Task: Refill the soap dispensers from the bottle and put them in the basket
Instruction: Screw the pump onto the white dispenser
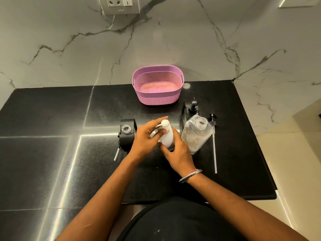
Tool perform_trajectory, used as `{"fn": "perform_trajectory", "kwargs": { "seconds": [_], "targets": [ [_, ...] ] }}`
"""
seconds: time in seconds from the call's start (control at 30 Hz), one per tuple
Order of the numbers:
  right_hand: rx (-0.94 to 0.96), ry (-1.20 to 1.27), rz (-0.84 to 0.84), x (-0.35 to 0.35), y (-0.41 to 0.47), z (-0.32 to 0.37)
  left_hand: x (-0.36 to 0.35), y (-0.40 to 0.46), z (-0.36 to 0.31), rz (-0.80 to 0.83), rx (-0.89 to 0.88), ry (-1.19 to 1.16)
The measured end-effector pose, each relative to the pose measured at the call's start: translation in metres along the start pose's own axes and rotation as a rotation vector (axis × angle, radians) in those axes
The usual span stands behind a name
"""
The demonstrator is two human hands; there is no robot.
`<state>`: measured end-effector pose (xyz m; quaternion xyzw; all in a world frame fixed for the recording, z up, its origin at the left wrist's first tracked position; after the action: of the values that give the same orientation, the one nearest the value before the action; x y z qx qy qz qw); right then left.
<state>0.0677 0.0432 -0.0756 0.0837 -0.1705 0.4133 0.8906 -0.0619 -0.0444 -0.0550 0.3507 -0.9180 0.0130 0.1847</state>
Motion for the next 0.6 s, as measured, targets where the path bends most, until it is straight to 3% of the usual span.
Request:
{"fn": "perform_trajectory", "kwargs": {
  "seconds": [0.1,0.27,0.4,0.6],
  "targets": [
    [-0.001,0.004,0.009,0.000,-0.001,0.002,0.003,0.001,-0.002,0.088,-0.003,-0.022],
    [-0.010,0.029,0.028,0.001,0.000,-0.002,-0.010,-0.005,0.002,-0.138,0.017,0.097],
    [0.004,0.002,0.011,0.000,-0.001,-0.002,-0.018,0.000,0.009,-0.206,0.022,0.146],
    [0.006,0.010,0.012,-0.001,0.001,-0.001,0.000,0.007,0.014,0.169,0.077,0.109]
  ]
}}
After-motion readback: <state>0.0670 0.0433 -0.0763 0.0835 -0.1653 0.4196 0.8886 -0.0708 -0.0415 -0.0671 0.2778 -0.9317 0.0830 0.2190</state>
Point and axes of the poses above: each hand's wrist, its own y-axis towards the middle knuckle, its own x-axis out of the back of the hand, z = x × y, the point moved 1 cm from there along y, towards the middle knuckle, and after that the axes turned 5 degrees about y, right-handed, at the moved point
